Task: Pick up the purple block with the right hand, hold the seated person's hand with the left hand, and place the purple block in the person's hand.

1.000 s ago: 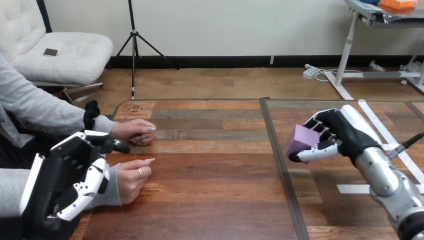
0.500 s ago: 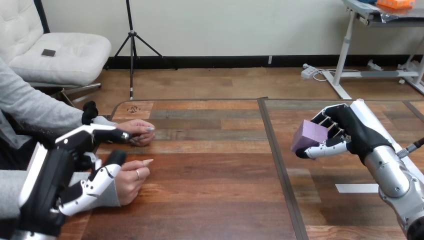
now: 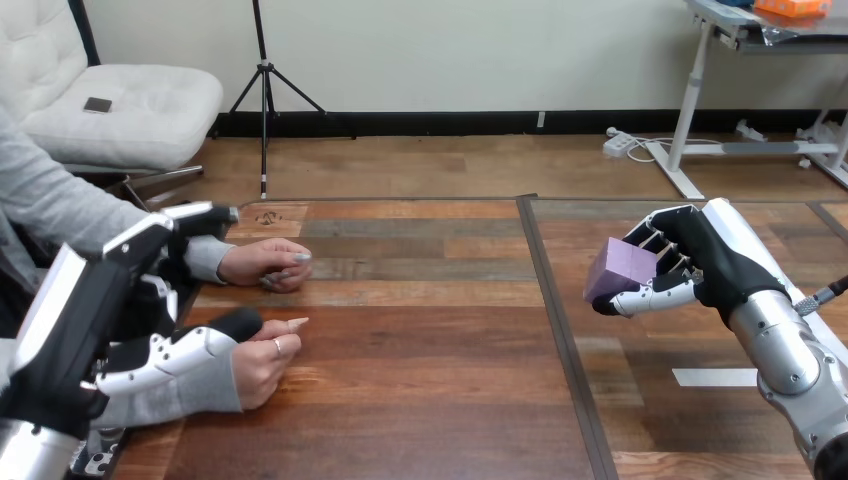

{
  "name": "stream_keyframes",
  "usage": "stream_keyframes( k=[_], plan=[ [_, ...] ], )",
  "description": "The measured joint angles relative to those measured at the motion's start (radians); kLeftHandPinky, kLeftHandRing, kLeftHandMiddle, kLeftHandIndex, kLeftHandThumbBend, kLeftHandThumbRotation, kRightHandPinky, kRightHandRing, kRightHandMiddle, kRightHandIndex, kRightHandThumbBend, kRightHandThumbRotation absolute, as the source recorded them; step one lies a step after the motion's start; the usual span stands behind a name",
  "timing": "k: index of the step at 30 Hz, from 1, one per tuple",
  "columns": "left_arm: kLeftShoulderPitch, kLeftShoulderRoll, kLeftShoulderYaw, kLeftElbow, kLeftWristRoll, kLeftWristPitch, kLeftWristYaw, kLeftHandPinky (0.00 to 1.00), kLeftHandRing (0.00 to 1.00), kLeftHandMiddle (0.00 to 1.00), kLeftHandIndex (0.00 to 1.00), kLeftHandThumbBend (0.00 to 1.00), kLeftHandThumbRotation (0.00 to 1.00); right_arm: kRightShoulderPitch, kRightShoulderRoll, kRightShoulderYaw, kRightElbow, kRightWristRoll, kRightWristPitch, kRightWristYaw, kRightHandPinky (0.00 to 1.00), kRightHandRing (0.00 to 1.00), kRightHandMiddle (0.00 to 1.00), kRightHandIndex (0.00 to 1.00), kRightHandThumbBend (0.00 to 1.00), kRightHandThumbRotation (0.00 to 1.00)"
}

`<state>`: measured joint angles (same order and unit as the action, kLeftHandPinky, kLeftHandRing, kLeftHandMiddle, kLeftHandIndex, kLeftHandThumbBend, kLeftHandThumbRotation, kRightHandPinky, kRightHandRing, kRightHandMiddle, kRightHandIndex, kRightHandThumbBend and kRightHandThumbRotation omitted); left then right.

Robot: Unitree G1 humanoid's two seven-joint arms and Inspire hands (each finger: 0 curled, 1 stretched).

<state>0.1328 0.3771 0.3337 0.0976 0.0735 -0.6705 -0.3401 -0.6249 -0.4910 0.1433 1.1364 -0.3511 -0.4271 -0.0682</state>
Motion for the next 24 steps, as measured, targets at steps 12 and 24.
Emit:
stream_keyframes(
  k=[12,24],
  plan=[
    [0.012,0.053,-0.002,-0.090,0.233,0.061,0.076,0.58,0.81,0.82,0.78,1.00,0.41,0.000,0.000,-0.001,-0.020,0.000,0.001,0.000,0.36,0.40,0.44,0.46,0.84,0.00],
    [0.014,0.081,-0.013,-0.097,0.297,0.117,0.092,0.68,0.82,0.82,0.78,1.00,0.39,0.000,0.000,-0.003,-0.033,0.003,0.008,0.000,0.36,0.40,0.43,0.46,0.85,0.00]
  ],
)
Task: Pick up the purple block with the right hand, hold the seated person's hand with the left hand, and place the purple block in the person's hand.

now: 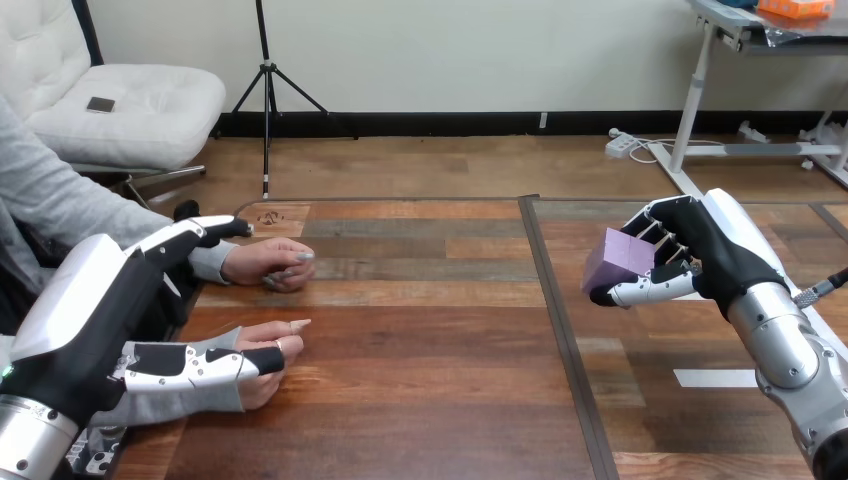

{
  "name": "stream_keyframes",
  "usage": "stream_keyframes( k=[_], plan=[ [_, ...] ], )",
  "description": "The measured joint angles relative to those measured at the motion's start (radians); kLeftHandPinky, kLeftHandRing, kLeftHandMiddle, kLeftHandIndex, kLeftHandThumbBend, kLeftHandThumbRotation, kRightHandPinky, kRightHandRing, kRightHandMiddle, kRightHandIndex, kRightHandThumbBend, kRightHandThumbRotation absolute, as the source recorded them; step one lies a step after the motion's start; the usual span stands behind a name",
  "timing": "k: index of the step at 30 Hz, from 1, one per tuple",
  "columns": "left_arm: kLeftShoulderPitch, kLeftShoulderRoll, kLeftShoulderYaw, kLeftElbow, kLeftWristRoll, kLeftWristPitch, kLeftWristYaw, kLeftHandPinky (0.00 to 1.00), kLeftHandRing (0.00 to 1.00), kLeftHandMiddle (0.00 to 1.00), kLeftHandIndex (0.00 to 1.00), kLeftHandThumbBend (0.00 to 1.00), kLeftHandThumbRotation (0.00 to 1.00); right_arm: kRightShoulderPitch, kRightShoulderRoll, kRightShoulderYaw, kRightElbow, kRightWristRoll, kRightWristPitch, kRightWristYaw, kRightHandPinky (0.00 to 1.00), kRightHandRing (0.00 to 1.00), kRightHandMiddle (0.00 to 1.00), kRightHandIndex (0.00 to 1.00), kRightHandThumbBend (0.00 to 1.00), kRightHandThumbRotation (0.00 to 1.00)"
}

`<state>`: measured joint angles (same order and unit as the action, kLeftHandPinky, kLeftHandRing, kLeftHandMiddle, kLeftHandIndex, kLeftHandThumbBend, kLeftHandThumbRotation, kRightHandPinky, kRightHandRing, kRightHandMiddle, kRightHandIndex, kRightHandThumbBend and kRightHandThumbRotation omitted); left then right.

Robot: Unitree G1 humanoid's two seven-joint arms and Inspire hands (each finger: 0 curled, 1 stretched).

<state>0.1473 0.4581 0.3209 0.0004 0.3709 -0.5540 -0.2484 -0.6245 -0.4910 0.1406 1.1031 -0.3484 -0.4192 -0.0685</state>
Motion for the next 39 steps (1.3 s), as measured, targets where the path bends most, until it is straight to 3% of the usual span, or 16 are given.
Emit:
stream_keyframes(
  k=[15,20,23,26,28,31,34,39],
  plan=[
    [0.000,0.018,-0.030,-0.003,0.022,0.030,0.015,0.75,0.85,0.85,0.81,1.00,0.41,0.001,0.000,0.000,0.000,0.000,0.000,0.000,0.37,0.41,0.45,0.46,0.84,0.00],
    [0.001,0.012,-0.046,-0.002,-0.101,0.034,-0.026,0.76,0.87,0.86,0.82,1.00,0.46,0.001,0.000,0.000,0.000,0.000,0.003,0.000,0.38,0.41,0.45,0.46,0.85,0.00],
    [0.001,0.004,-0.055,-0.001,-0.182,0.034,-0.053,0.69,0.79,0.76,0.74,0.93,0.52,0.001,0.000,0.001,0.001,-0.001,0.004,0.000,0.37,0.41,0.44,0.46,0.85,0.00],
    [0.001,-0.013,-0.062,0.000,-0.265,0.037,-0.077,0.43,0.57,0.60,0.60,0.83,0.47,0.002,0.000,0.001,0.002,-0.002,0.004,0.000,0.37,0.41,0.44,0.46,0.85,0.00],
    [0.001,-0.028,-0.067,0.000,-0.315,0.042,-0.091,0.27,0.38,0.42,0.45,0.53,0.42,0.003,0.000,0.001,0.002,-0.003,0.004,0.000,0.37,0.41,0.44,0.46,0.85,0.00],
    [0.001,-0.061,-0.072,0.001,-0.395,0.046,-0.117,0.11,0.16,0.18,0.22,0.22,0.37,0.007,0.000,0.001,0.002,-0.004,0.004,0.000,0.37,0.40,0.44,0.46,0.85,0.00],
    [0.001,-0.103,-0.076,0.003,-0.471,0.050,-0.142,0.06,0.08,0.09,0.12,0.11,0.34,0.012,0.000,0.001,0.003,-0.004,0.004,0.000,0.37,0.40,0.43,0.46,0.85,0.00],
    [0.001,-0.179,-0.082,0.008,-0.600,0.067,-0.184,0.01,0.02,0.02,0.03,0.03,0.32,0.024,0.001,0.002,0.003,-0.004,0.004,0.000,0.37,0.41,0.44,0.46,0.85,0.00]
  ],
)
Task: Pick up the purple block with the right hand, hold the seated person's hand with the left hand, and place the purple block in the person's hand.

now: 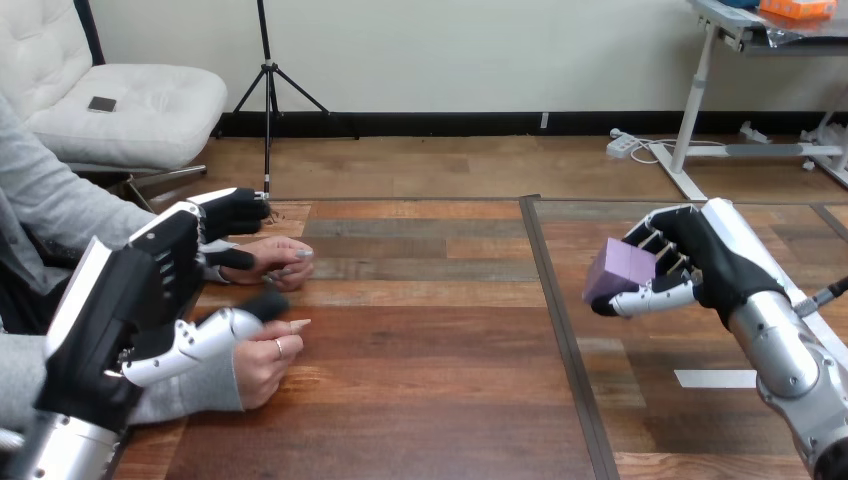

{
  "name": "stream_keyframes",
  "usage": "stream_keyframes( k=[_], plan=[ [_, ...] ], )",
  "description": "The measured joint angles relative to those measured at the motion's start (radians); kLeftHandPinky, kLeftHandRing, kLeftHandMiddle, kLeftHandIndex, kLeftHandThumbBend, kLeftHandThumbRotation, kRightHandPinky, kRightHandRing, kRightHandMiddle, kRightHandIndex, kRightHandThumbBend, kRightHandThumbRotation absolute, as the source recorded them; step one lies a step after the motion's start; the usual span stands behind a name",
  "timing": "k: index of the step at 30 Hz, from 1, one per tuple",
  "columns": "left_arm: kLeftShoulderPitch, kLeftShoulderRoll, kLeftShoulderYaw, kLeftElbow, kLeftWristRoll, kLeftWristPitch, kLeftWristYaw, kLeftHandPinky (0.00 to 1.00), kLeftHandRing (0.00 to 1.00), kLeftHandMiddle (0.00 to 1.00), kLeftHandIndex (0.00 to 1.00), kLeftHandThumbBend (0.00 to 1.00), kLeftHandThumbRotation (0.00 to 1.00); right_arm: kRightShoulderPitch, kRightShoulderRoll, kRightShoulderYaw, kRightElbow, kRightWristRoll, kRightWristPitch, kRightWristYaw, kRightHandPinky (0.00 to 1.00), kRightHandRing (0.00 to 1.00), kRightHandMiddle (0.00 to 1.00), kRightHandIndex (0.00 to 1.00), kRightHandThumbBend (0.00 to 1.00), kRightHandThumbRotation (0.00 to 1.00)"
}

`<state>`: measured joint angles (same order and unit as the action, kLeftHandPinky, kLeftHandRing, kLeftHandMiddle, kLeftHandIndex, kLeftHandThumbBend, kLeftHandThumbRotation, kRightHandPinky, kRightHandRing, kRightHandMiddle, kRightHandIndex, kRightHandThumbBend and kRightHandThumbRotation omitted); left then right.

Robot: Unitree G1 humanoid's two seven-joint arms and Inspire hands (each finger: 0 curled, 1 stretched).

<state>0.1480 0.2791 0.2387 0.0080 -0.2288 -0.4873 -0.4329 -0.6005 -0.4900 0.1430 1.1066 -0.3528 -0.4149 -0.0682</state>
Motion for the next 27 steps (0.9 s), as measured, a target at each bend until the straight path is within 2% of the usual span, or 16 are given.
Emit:
stream_keyframes(
  k=[7,15,23,27],
  plan=[
    [0.000,-0.102,-0.012,0.002,-0.187,0.056,-0.060,0.00,0.00,0.00,0.01,0.00,0.31,0.018,0.003,0.001,0.003,0.000,0.000,0.000,0.37,0.41,0.44,0.46,0.85,0.00],
    [0.000,-0.188,-0.018,0.002,-0.402,0.150,-0.124,0.00,0.00,0.00,0.02,0.00,0.30,0.027,0.009,0.001,0.010,0.000,0.005,0.000,0.38,0.41,0.44,0.46,0.84,0.00],
    [-0.003,-0.236,-0.007,0.002,-0.626,0.264,-0.190,0.00,0.00,0.00,0.03,0.00,0.27,0.025,0.010,0.001,0.011,0.000,0.014,0.000,0.38,0.41,0.45,0.47,0.84,0.00],
    [-0.009,-0.247,0.009,0.001,-0.669,0.296,-0.195,0.00,0.00,0.00,0.04,0.01,0.27,0.023,0.010,0.001,0.011,0.000,0.016,0.000,0.38,0.42,0.45,0.47,0.85,0.00]
  ],
)
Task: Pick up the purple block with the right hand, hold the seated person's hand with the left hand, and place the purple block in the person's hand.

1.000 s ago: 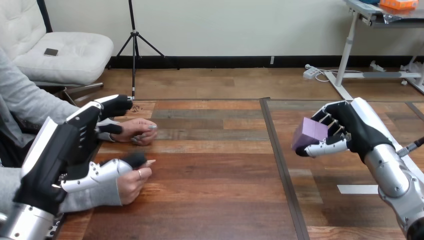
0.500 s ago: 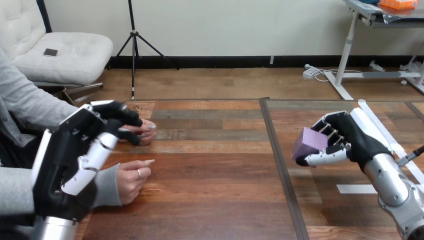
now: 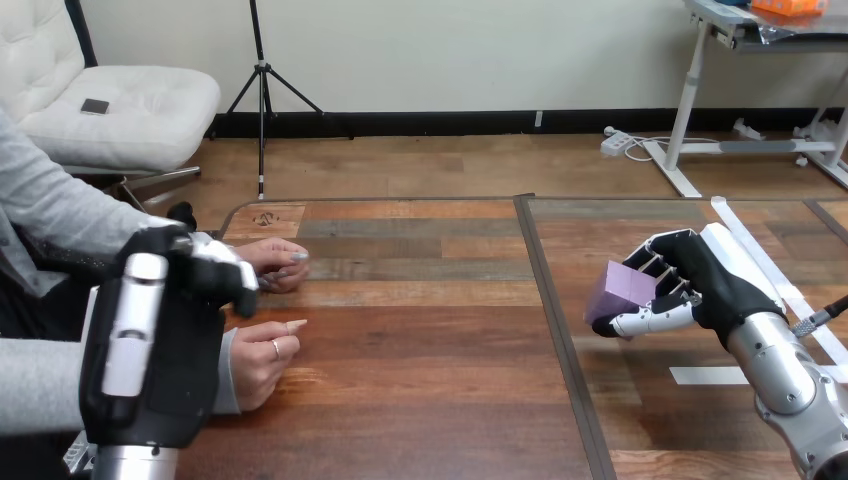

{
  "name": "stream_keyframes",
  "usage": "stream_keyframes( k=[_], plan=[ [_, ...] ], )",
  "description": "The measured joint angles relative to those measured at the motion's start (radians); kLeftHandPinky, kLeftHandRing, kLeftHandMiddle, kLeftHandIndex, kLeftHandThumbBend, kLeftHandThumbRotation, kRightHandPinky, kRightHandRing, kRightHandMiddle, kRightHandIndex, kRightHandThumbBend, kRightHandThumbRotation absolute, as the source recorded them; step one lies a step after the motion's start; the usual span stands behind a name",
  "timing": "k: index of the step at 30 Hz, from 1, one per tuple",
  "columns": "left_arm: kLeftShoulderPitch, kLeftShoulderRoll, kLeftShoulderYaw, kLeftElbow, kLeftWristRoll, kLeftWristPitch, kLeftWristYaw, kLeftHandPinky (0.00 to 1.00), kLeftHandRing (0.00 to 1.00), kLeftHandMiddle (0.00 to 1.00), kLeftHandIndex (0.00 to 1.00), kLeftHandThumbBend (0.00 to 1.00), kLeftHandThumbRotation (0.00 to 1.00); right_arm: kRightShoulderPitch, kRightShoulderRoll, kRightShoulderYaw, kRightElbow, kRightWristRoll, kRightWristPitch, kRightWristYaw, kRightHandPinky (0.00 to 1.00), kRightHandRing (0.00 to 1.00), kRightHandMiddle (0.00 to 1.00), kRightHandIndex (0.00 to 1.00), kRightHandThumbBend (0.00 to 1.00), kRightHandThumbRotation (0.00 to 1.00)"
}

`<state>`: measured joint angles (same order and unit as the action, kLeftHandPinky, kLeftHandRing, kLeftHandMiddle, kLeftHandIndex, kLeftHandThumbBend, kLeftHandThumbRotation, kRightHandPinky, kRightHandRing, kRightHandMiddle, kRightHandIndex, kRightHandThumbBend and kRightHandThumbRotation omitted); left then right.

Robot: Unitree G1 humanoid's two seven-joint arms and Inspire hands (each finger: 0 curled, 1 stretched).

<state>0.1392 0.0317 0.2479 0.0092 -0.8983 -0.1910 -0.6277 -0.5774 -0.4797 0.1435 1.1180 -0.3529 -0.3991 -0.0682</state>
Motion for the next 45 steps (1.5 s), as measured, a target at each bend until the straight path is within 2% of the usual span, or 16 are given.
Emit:
stream_keyframes(
  k=[2,5,7,8,10,14,18,19,23,28,37,45],
  plan=[
    [-0.004,-0.002,0.009,0.000,0.001,0.002,0.002,0.00,0.00,0.01,0.04,0.01,0.27,-0.001,0.000,0.000,0.000,0.000,0.000,0.000,0.38,0.41,0.45,0.47,0.85,0.00],
    [-0.010,-0.001,0.021,-0.001,0.001,0.011,0.004,0.00,0.02,0.07,0.11,0.29,0.32,-0.002,0.000,0.000,0.000,0.000,0.000,0.000,0.37,0.40,0.44,0.46,0.85,0.00],
    [-0.015,0.004,0.030,-0.002,-0.011,0.035,0.000,0.00,0.04,0.12,0.16,0.40,0.37,-0.003,0.000,0.000,0.000,0.000,0.001,-0.001,0.37,0.41,0.44,0.46,0.85,0.00],
    [-0.017,0.008,0.035,-0.002,-0.020,0.050,-0.003,0.00,0.05,0.13,0.18,0.44,0.39,-0.003,0.000,0.000,0.000,0.000,0.002,-0.001,0.37,0.41,0.44,0.46,0.85,0.00],
    [-0.021,0.016,0.043,-0.002,-0.028,0.071,-0.006,0.04,0.14,0.23,0.28,0.53,0.46,-0.004,0.000,0.000,0.000,-0.001,0.004,-0.001,0.37,0.41,0.44,0.46,0.85,0.00],
    [-0.023,0.033,0.052,-0.002,-0.021,0.082,-0.007,0.12,0.24,0.35,0.39,0.61,0.51,-0.005,0.000,0.000,0.000,-0.003,0.005,-0.001,0.37,0.40,0.44,0.46,0.85,0.00],
    [-0.024,0.045,0.062,-0.002,-0.009,0.092,-0.010,0.25,0.40,0.49,0.52,0.64,0.57,-0.006,0.000,0.000,0.000,-0.003,0.005,-0.001,0.36,0.40,0.43,0.46,0.85,0.00],
    [-0.024,0.048,0.065,-0.002,-0.003,0.093,-0.013,0.32,0.47,0.55,0.57,0.65,0.59,-0.006,0.000,0.000,0.000,-0.003,0.005,-0.001,0.36,0.40,0.43,0.46,0.85,0.00],
    [-0.024,0.054,0.077,-0.003,0.006,0.103,-0.018,0.43,0.57,0.63,0.63,0.68,0.58,-0.006,0.000,0.000,0.001,-0.003,0.005,-0.002,0.36,0.40,0.43,0.46,0.85,0.00],
    [-0.024,0.061,0.088,-0.003,0.001,0.135,-0.020,0.56,0.72,0.76,0.76,0.66,0.59,-0.006,0.000,0.000,0.001,-0.003,0.005,-0.002,0.36,0.40,0.43,0.46,0.85,0.00],
    [-0.026,0.066,0.105,-0.003,-0.051,0.206,-0.040,0.73,0.86,0.89,0.85,0.68,0.55,-0.006,0.000,0.000,0.002,0.000,0.005,0.002,0.37,0.41,0.45,0.47,0.83,0.00],
    [-0.032,0.069,0.125,0.000,-0.053,0.217,-0.076,0.86,0.94,0.95,0.90,0.66,0.58,-0.006,0.000,0.000,0.002,0.000,0.006,0.007,0.37,0.41,0.45,0.47,0.83,0.00]
  ],
)
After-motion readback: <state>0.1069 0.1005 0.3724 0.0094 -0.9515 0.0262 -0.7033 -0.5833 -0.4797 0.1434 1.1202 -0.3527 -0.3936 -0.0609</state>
